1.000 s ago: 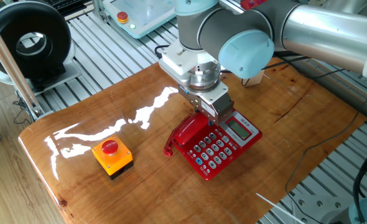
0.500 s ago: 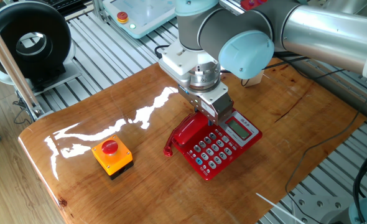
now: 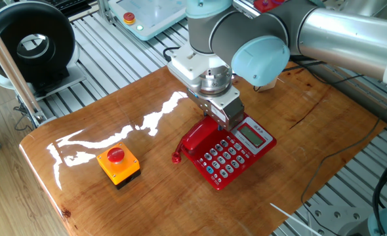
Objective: Place the handset of the telephone on the corresponding phone cradle
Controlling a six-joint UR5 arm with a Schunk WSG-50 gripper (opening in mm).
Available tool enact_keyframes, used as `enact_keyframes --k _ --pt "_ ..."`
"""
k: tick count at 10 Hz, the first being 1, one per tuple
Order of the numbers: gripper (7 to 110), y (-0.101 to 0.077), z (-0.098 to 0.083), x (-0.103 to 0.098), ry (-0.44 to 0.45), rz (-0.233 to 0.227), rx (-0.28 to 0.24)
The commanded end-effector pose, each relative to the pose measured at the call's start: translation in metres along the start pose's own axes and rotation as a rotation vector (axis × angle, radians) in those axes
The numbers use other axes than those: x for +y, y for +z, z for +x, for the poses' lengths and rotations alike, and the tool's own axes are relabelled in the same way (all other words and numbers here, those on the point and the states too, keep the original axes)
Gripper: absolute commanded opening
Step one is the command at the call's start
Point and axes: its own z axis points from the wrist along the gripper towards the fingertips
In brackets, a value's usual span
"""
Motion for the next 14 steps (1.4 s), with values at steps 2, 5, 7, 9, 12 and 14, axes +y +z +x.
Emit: enact_keyframes --k 2,5,7,9,12,14 --pt "44 -0.001 -0.0028 0.0156 -0.021 -0.064 -0.019" --pt "44 -0.0011 -0.0029 0.0126 -0.012 -0.052 -0.02" --pt "44 -0.0009 -0.0027 0.008 -0.01 -0.033 -0.019" --pt "44 -0.0008 -0.0028 0.0099 -0.009 -0.041 -0.021" --pt "66 -0.0005 -0.0015 0.0123 -0.011 -0.05 -0.02" --pt "66 0.0 -0.0013 0.0131 -0.012 -0.053 -0.024"
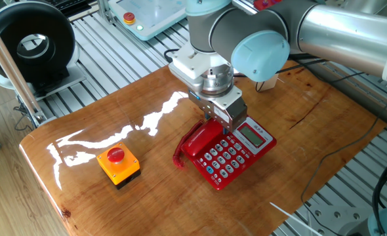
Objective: Place the handset of the telephone on the corresponding phone cradle
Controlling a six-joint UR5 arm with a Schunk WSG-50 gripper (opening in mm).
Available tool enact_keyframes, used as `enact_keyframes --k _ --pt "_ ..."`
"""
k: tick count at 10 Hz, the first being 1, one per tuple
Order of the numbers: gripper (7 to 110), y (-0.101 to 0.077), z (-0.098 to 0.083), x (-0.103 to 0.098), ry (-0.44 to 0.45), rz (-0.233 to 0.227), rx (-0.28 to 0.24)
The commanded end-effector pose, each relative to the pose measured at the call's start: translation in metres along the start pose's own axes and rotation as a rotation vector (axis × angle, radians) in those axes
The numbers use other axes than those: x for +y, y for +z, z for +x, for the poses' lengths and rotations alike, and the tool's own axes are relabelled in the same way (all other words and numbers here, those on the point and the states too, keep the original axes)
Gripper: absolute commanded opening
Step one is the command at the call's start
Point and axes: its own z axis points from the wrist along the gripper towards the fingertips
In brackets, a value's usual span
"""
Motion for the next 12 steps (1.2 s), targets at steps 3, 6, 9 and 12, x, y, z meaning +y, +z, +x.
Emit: enact_keyframes --k 3,6,9,12 --pt "66 -0.001 -0.004 0.0 0.015 -0.001 -0.026" --pt "66 -0.001 -0.006 0.0 0.028 -0.001 -0.035" --pt "66 -0.002 -0.012 -0.011 0.041 0.043 -0.059" --pt "88 -0.005 -0.013 -0.016 0.049 0.061 -0.069"
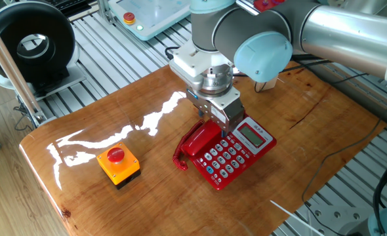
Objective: Place the handset of the telephone on the corresponding phone cradle
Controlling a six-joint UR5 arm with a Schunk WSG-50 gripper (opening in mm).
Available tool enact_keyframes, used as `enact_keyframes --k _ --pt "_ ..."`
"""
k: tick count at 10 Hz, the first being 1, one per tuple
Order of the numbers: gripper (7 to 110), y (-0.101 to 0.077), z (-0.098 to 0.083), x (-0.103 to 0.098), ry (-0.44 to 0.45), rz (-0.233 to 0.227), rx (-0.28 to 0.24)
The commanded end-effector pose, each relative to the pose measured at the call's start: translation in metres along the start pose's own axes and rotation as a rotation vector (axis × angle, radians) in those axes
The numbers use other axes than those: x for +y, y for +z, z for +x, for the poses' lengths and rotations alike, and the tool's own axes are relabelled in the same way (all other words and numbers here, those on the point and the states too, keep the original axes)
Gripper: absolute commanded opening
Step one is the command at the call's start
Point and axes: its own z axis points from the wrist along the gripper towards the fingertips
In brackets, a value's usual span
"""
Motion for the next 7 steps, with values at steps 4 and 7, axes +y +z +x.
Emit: enact_keyframes --k 4,7 --pt "88 -0.006 0.0 -0.002 0.02 0.005 -0.015" --pt "88 -0.036 0.004 -0.009 0.004 -0.017 -0.024"
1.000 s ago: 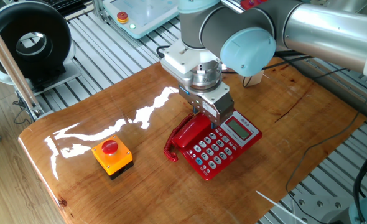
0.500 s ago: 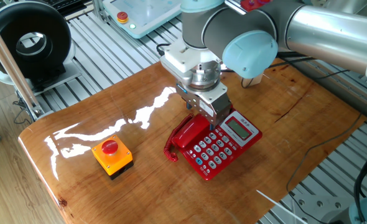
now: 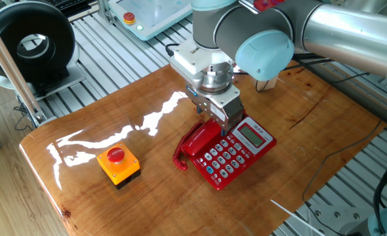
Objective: Place the handset of the telephone on the corresponding phone cradle
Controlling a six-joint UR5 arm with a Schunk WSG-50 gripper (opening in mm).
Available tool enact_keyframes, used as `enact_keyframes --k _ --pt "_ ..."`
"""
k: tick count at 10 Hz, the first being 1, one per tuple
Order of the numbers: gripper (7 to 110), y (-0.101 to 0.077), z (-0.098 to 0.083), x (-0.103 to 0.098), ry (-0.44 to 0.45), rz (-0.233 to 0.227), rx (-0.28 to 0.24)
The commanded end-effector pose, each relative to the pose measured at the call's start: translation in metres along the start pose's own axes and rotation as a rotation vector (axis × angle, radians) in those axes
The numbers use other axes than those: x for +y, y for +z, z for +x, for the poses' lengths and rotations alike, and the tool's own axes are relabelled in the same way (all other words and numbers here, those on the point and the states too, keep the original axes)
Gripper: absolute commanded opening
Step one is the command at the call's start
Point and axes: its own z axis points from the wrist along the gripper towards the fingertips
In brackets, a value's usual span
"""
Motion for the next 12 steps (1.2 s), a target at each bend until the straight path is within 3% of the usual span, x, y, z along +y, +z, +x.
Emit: enact_keyframes --k 1,4,6,7,8,9,10,11,12 --pt "88 -0.037 -0.001 -0.008 0.003 -0.024 -0.029" --pt "88 -0.094 -0.002 -0.019 0.039 -0.051 -0.056" --pt "88 -0.111 -0.004 -0.024 0.173 -0.057 -0.116" --pt "44 -0.115 -0.006 -0.032 0.373 -0.044 -0.164" --pt "44 -0.122 -0.005 -0.057 0.67 0.019 -0.23" --pt "44 -0.125 0.002 -0.067 0.98 0.02 -0.255" --pt "44 -0.125 0.001 -0.074 1.344 -0.014 -0.278" --pt "44 -0.122 0.024 -0.108 1.573 0.096 -0.289" --pt "44 -0.113 0.028 -0.12 1.758 0.072 -0.29"
